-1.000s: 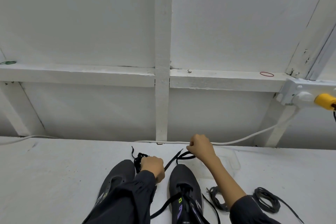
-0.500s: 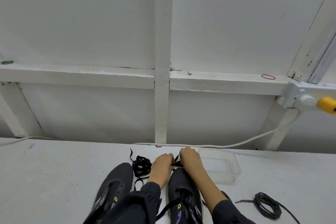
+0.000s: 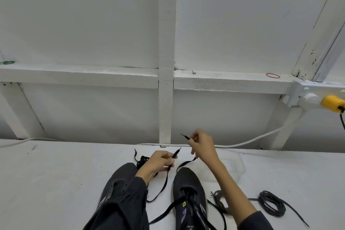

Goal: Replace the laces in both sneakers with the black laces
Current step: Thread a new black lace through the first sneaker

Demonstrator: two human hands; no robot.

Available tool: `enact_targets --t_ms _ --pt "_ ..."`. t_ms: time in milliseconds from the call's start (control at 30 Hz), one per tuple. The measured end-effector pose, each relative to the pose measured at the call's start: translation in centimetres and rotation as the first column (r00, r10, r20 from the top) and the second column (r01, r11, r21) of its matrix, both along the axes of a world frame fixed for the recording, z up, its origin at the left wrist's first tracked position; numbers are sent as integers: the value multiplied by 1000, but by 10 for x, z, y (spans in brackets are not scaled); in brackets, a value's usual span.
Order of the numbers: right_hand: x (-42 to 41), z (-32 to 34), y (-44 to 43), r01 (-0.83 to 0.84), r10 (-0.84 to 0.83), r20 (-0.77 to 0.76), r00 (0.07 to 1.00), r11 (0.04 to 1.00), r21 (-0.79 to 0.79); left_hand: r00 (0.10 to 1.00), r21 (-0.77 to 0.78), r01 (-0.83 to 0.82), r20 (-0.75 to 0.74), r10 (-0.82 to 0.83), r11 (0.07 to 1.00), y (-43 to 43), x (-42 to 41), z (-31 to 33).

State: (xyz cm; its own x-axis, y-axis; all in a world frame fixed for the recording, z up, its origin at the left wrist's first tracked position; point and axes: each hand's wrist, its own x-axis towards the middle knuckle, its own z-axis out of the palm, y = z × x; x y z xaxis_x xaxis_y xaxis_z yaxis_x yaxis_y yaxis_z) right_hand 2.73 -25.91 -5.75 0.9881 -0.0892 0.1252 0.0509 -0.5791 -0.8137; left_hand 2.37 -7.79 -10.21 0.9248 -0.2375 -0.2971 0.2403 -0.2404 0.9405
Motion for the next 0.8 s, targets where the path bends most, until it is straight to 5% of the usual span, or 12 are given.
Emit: enact_targets --t_ms 133,267,533,800 --pt "-37 27 -11 -67 44 92 995 960 273 989 -194 -131 39 141 972 -5 -29 21" --pt "-84 27 -25 -129 94 112 989 921 367 993 -202 -110 24 118 973 -12 -62 25" --pt "-147 -38 -40 -202 237 -175 956 960 195 983 24 -54 176 48 998 -12 -115 -17" --pt "-152 -40 -32 -198 194 -167 967 980 -2 911 179 -52 411 -26 982 -9 -122 -23"
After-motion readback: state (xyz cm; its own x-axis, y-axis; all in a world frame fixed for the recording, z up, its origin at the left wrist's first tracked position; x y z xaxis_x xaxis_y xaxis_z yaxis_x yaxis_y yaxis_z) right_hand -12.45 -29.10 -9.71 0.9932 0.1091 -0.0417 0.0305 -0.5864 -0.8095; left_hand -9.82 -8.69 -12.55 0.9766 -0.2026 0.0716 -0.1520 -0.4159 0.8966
